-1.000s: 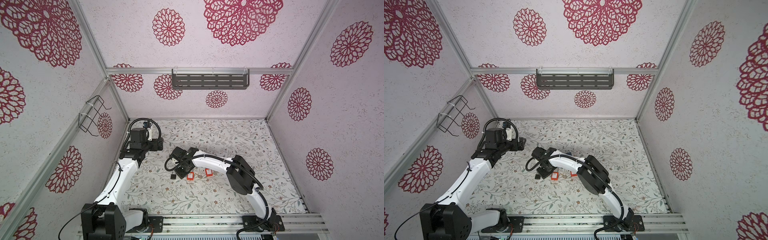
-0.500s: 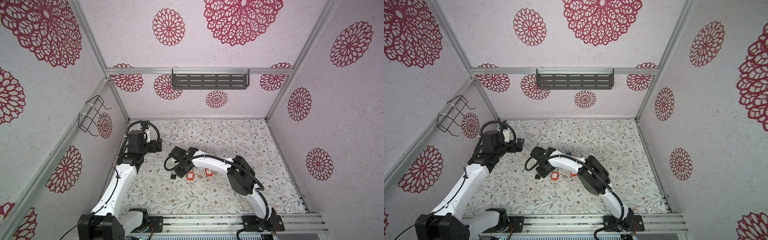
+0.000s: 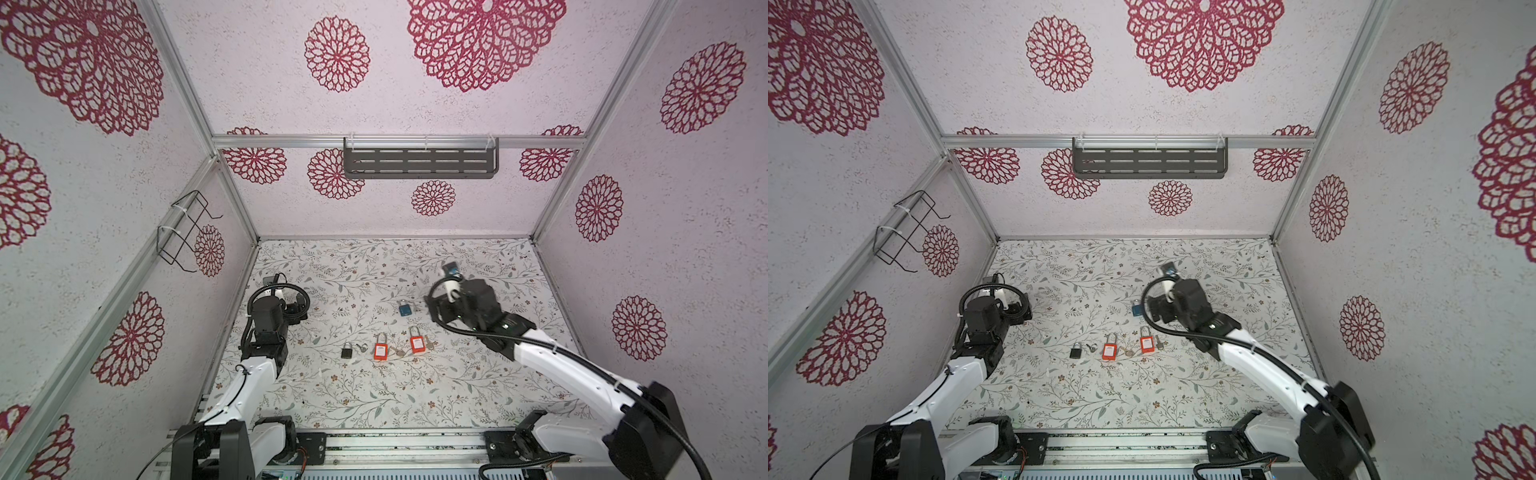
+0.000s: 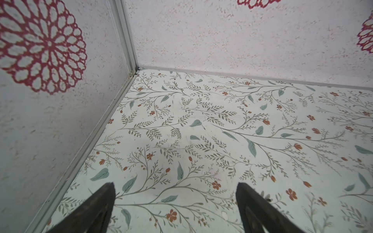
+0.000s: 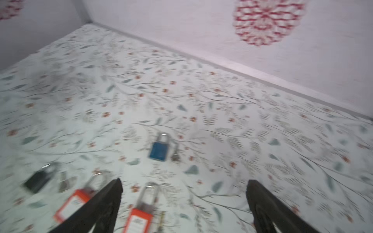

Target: Lock with the key

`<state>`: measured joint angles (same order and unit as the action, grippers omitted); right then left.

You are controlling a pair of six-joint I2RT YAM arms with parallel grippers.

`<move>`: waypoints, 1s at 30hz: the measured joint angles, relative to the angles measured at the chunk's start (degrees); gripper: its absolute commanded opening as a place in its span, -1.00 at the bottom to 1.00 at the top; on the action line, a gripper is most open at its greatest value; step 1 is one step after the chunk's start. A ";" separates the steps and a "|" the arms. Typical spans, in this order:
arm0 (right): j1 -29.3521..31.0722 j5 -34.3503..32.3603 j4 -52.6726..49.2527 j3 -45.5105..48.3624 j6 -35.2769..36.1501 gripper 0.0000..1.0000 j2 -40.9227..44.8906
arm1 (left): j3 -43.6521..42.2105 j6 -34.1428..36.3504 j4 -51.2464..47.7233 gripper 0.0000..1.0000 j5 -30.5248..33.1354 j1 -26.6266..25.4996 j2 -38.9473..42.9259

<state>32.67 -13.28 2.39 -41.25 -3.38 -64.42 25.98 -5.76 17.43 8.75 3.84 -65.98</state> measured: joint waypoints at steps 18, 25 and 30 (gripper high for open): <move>-31.93 10.86 61.79 30.93 3.98 0.98 -24.02 | -9.94 -3.32 45.29 0.95 -10.71 8.33 -24.24; -31.91 10.67 67.01 29.49 4.00 0.98 -23.85 | -4.57 -3.82 40.87 0.95 -9.64 8.31 -23.96; -31.87 11.02 67.14 29.44 4.37 0.98 -23.87 | -4.24 -3.80 38.32 0.95 -9.25 7.93 -23.96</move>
<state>0.80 -2.26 69.54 -11.81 0.99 -88.29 21.74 -9.56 55.75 -0.49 11.77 -89.93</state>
